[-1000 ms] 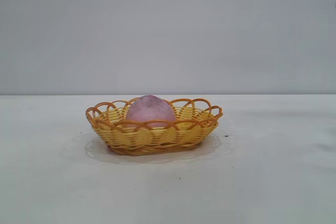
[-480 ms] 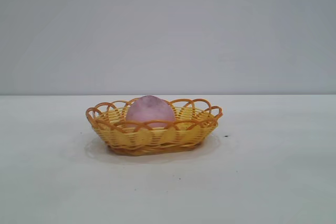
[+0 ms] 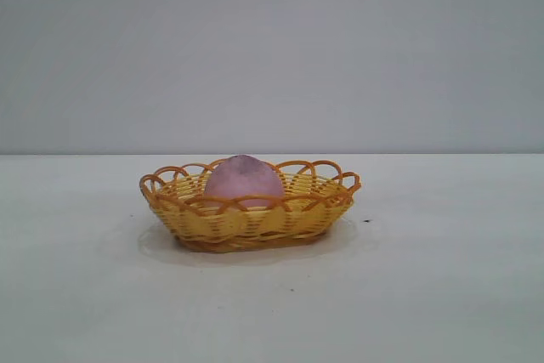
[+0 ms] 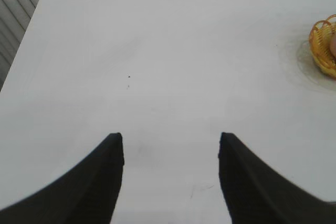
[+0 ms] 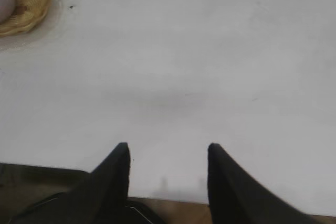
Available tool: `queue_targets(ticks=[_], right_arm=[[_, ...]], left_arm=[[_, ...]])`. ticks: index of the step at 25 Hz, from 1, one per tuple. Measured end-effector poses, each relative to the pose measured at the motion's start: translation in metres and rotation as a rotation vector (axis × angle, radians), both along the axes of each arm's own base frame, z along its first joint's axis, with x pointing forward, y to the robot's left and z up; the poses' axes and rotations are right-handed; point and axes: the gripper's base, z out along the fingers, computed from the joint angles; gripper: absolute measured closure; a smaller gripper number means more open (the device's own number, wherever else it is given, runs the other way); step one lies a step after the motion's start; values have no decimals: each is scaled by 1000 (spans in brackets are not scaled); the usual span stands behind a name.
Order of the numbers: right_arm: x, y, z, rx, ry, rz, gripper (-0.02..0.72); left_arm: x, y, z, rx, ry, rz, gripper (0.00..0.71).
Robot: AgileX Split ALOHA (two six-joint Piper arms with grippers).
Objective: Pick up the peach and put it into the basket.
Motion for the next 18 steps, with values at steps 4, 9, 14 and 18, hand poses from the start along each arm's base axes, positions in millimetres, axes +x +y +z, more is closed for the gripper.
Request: queue_targets(ticks=[4,9,14,18], right_arm=[[-14,-1,-1,-7,-86,-5,468],[-15,-2,-1,-9,-86,-6,468],[-15,-2,-1,-9,-85,-6,468],[-15,-2,-1,-9,-85,-6,468]], left_arm=[[0,0,0,0,0,0,315],[0,0,0,0,0,0,315],[0,0,0,0,0,0,315],[0,0,0,0,0,0,315]])
